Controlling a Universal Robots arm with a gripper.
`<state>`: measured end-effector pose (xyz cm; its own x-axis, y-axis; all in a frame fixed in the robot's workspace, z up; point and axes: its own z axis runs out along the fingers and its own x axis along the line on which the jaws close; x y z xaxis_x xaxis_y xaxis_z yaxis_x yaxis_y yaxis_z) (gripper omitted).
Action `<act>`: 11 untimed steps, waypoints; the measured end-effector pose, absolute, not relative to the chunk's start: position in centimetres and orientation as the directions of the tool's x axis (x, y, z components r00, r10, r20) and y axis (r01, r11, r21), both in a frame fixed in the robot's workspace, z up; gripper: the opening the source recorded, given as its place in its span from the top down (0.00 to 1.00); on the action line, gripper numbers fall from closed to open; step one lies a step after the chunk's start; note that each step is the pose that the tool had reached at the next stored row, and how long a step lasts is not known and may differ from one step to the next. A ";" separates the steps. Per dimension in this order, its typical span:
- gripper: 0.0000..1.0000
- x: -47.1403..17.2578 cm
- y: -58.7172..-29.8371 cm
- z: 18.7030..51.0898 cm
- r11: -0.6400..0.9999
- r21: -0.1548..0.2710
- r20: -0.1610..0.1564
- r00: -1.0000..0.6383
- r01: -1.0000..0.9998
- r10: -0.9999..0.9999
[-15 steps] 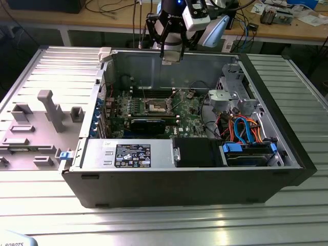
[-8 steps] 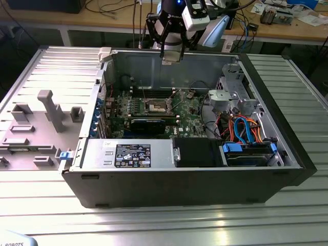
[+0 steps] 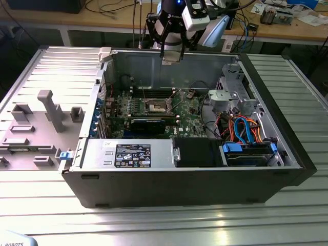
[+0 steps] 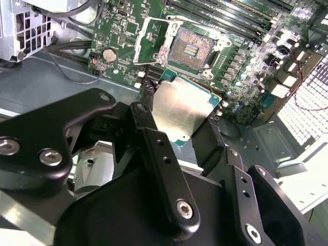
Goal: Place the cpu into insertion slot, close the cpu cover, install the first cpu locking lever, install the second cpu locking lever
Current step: 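Place the cpu into insertion slot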
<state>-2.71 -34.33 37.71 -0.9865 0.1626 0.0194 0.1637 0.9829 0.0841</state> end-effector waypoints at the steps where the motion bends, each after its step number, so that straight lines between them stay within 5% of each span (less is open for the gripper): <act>1: 0.46 -2.7 -34.3 37.7 0.983 0.084 0.019 -0.986 0.165 0.164; 11: 0.46 -2.7 -34.3 37.7 0.980 0.084 0.019 -0.983 0.182 0.181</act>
